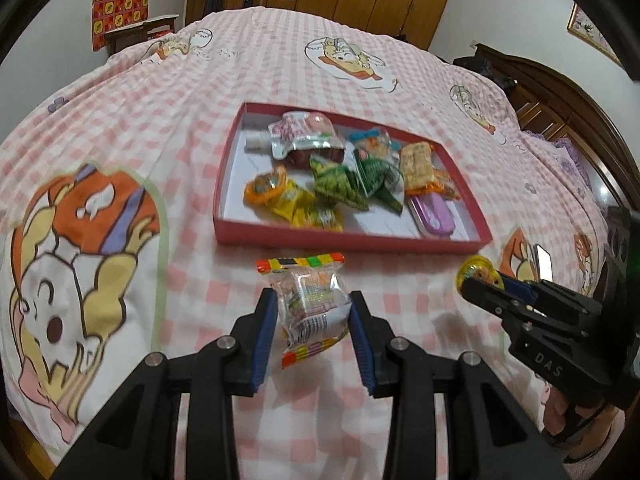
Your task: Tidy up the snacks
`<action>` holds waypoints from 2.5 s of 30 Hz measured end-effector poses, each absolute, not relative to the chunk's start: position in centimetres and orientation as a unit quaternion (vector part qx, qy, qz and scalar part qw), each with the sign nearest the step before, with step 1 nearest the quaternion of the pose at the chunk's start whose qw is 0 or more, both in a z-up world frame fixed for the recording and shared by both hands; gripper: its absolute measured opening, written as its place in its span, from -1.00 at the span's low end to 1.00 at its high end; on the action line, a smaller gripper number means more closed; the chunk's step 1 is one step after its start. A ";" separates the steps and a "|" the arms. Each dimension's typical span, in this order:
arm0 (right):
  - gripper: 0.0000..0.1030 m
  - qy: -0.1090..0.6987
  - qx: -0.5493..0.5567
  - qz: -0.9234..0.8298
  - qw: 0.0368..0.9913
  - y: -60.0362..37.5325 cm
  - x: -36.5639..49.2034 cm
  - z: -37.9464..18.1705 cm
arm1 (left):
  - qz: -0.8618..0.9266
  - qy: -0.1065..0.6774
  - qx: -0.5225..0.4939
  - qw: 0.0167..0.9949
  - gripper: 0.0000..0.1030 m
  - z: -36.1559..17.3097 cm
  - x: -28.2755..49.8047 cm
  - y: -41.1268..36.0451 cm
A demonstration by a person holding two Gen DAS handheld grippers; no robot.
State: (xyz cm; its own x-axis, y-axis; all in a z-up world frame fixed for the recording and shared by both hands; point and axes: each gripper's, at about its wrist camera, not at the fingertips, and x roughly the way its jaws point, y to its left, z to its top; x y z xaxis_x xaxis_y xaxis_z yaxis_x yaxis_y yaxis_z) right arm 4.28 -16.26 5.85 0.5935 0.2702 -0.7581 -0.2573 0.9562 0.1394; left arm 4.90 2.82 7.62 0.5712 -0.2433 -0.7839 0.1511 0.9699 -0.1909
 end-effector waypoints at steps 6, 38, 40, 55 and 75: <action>-0.50 0.422 -0.005 0.131 0.897 -17.1 5.6 6.5 | -0.104 0.442 -0.049 0.890 -0.28 8.4 7.0 3.2; -0.50 0.396 -0.044 0.027 0.917 -19.0 19.9 5.4 | -0.098 0.429 -0.028 0.897 -0.26 6.1 17.5 2.1; -0.48 0.398 -0.042 0.029 0.916 -18.9 20.1 4.9 | -0.098 0.430 -0.031 0.897 -0.25 5.8 17.7 2.2; 0.15 0.364 -0.018 0.043 0.930 -18.8 17.5 6.2 | -0.098 0.416 -0.036 0.903 0.32 6.9 16.3 2.3; 0.30 0.351 0.021 0.068 0.934 -18.0 8.3 8.2 | -0.080 0.367 -0.012 0.927 0.46 9.7 8.8 1.2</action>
State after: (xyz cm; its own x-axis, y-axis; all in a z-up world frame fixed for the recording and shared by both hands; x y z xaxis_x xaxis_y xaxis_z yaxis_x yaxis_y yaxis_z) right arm 8.31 -17.97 8.19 0.7439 0.1414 -0.6531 -0.1121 0.9899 0.0867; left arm 8.79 1.17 9.66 0.7179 -0.1581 -0.6779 0.1403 0.9868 -0.0815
